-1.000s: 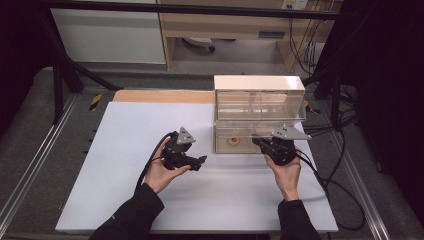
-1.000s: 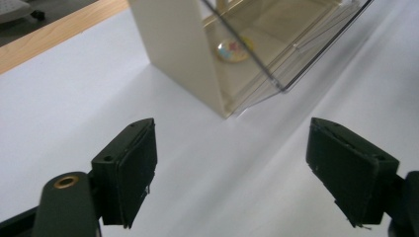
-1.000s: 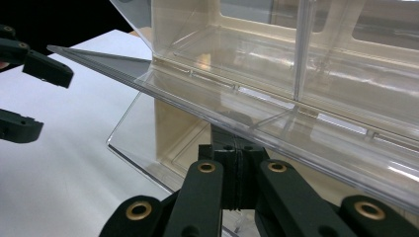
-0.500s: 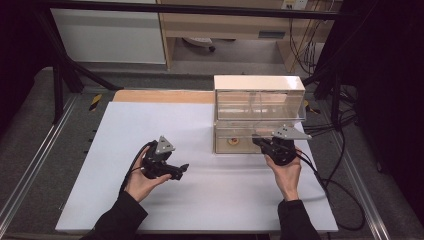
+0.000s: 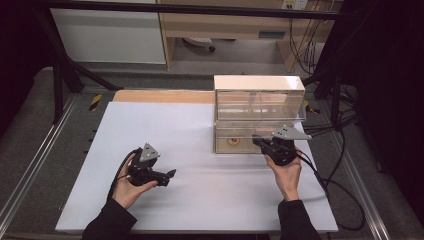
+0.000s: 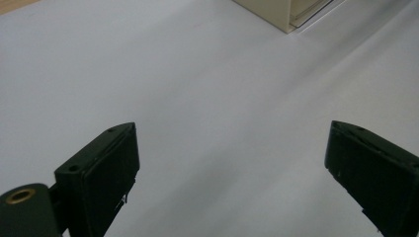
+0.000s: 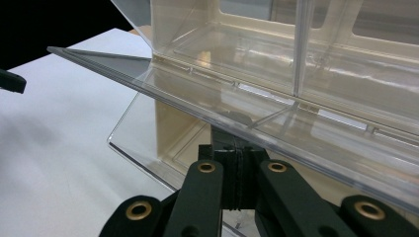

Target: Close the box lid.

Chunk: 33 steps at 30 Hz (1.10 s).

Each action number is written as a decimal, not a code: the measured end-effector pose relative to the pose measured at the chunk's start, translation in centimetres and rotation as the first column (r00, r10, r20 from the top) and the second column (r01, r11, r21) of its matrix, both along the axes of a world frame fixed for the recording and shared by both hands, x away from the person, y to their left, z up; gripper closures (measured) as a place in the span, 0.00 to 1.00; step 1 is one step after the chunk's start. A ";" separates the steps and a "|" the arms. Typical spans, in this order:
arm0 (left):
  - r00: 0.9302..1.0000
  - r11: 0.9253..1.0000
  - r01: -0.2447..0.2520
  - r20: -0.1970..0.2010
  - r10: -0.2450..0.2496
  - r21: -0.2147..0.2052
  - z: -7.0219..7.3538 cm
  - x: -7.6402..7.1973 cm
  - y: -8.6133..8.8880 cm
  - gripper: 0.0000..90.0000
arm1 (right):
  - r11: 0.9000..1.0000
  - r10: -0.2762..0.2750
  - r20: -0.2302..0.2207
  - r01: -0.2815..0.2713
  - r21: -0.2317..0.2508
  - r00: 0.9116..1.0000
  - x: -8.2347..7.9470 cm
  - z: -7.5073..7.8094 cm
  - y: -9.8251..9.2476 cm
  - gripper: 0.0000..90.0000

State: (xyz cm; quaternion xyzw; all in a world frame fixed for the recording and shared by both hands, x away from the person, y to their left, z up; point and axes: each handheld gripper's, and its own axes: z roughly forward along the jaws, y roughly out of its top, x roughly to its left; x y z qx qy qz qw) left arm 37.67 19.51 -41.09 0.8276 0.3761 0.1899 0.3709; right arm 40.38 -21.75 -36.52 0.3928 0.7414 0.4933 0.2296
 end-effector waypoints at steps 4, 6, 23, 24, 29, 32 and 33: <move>1.000 1.000 -0.018 -0.004 0.018 -0.006 -0.3 -0.2 1.1 0.07 | 1.000 -0.003 -0.001 0.003 -0.001 1.000 0.0 0.0 0.0 1.00; 1.000 1.000 -0.023 -0.004 0.023 -0.006 -0.5 -0.2 1.3 0.07 | 1.000 -0.005 -0.003 0.005 -0.002 1.000 0.0 0.0 0.0 1.00; 0.997 0.997 -0.075 0.005 0.075 -0.017 -1.3 -1.2 4.8 0.08 | 1.000 -0.007 -0.029 0.007 0.001 1.000 -0.2 -0.5 -0.1 1.00; 0.997 0.997 -0.076 0.006 0.076 -0.020 -1.4 -1.2 5.0 0.08 | 1.000 -0.009 -0.030 0.009 0.000 1.000 -0.2 -0.5 -0.1 1.00; 0.996 0.996 -0.085 0.001 0.085 -0.025 -1.7 -1.2 5.3 0.09 | 1.000 -0.007 -0.038 0.007 -0.001 0.999 -0.3 -0.7 -0.2 1.00; 0.996 0.996 -0.088 0.001 0.088 -0.021 -1.9 -1.3 5.5 0.09 | 1.000 -0.013 -0.044 0.013 -0.004 0.999 -0.3 -0.8 -0.3 1.00; 0.996 0.996 -0.089 0.003 0.089 -0.026 -1.9 -1.4 5.5 0.09 | 1.000 -0.013 -0.045 0.013 -0.005 0.999 -0.3 -0.8 -0.3 1.00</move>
